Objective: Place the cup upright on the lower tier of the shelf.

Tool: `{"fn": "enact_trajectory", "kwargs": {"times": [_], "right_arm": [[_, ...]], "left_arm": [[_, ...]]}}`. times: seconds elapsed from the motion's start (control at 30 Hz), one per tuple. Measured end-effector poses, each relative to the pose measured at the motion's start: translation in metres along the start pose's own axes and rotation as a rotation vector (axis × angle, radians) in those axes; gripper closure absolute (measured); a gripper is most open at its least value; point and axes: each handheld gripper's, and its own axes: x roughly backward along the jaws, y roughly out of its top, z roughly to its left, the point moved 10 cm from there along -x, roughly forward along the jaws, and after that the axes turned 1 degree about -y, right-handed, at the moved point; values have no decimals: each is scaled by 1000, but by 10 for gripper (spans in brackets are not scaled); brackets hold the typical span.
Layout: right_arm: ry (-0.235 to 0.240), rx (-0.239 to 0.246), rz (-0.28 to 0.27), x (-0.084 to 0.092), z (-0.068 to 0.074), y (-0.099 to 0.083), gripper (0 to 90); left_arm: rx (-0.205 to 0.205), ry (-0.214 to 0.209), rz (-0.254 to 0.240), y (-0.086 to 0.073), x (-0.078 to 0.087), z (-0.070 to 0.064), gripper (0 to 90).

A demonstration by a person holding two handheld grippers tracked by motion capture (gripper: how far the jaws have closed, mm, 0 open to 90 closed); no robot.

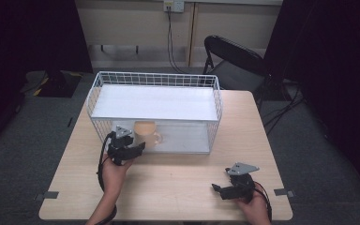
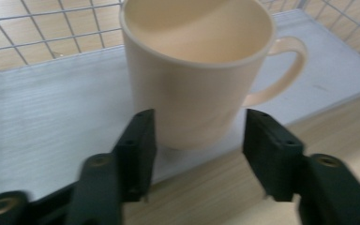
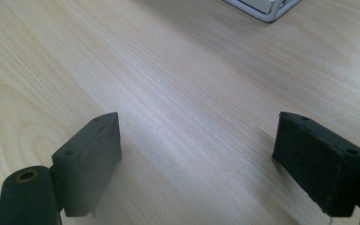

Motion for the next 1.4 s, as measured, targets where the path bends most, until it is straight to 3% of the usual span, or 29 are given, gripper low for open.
{"fn": "enact_trajectory", "kwargs": {"times": [0.03,0.13,0.27,0.37,0.4,0.47,0.53,0.57,0.63,0.67,0.97,1.03,1.13,1.37,1.4], "right_arm": [[0,0,0,0,0,0,146],[0,1,-1,0,0,0,146],[0,0,0,0,0,0,146],[0,0,0,0,0,0,146],[0,0,0,0,0,0,146],[0,1,0,0,0,0,146],[0,0,0,0,0,0,146],[0,0,0,0,0,0,146],[1,0,-1,0,0,0,146],[0,0,0,0,0,0,146],[0,0,-1,0,0,0,145],[0,0,0,0,0,0,145],[1,0,-1,0,0,0,146],[0,0,0,0,0,0,146],[0,0,0,0,0,0,146]], "left_arm": [[-2,-4,0,0,1,-1,403],[-24,-9,-37,0,5,-3,228],[-44,-35,-36,-3,13,-3,214],[-17,-75,-55,-3,19,-6,188],[-40,-70,-40,-6,21,-3,185],[-45,-73,-36,-7,23,-3,186],[-43,-109,-39,-11,26,-5,183],[-61,-105,-26,-13,27,-3,175],[-53,-113,-29,-14,27,-4,171],[-73,-120,-5,-18,29,-2,169],[-88,-174,-5,-37,40,4,156],[-110,-195,21,-48,40,6,155],[-164,-186,56,-63,38,9,154],[-198,-188,94,-85,30,6,150],[-228,-182,116,-90,27,4,150]]}}
